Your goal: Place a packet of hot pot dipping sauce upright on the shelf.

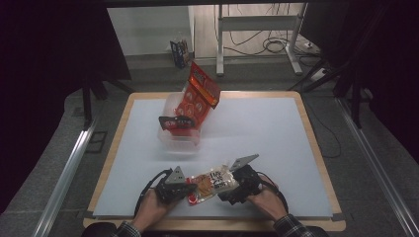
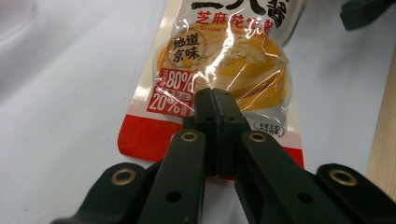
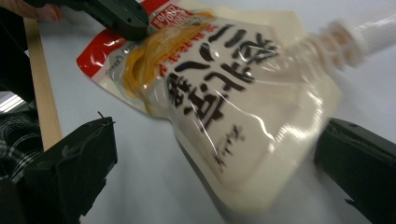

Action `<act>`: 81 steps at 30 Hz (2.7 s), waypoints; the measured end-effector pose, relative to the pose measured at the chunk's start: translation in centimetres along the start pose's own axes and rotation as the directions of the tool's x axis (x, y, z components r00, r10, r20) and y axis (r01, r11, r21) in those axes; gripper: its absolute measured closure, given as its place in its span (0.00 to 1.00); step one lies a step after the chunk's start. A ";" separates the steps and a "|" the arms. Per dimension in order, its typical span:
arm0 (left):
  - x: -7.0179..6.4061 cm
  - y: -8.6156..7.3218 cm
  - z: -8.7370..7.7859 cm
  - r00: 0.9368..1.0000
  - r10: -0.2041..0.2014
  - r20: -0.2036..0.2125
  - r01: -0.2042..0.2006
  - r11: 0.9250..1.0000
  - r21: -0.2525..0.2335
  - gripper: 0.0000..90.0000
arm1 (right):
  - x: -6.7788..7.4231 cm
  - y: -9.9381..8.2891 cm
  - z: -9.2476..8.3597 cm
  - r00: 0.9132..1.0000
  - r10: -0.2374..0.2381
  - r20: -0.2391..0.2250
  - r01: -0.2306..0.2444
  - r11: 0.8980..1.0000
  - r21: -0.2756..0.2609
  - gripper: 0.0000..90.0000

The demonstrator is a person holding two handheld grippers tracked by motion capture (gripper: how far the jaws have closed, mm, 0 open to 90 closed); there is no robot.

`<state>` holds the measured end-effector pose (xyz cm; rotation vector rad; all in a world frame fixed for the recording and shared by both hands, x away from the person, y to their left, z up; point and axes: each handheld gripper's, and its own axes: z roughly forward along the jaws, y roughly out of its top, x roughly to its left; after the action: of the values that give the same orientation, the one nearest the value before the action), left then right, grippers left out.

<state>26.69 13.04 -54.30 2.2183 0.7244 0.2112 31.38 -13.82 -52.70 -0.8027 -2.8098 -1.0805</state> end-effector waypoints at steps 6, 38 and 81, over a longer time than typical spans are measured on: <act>0.1 0.0 0.0 1.000 -0.008 0.004 0.008 1.000 0.003 1.00 | 0.5 0.8 0.9 0.998 0.004 -0.055 -0.005 1.000 -0.009 0.00; -0.6 -0.4 -1.1 1.000 -0.018 0.004 0.018 1.000 0.023 0.88 | 0.6 4.2 0.0 0.984 0.128 -0.125 -0.143 0.983 -0.117 0.83; -0.2 -2.1 -5.5 0.993 -0.084 -0.084 0.069 0.984 -0.165 0.03 | -1.2 8.7 -8.4 0.999 -0.007 0.054 0.020 0.970 -0.242 0.97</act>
<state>23.63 17.55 -52.02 2.0335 0.8119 0.3230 35.21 -14.22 -41.17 -0.8420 -2.7630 -1.4474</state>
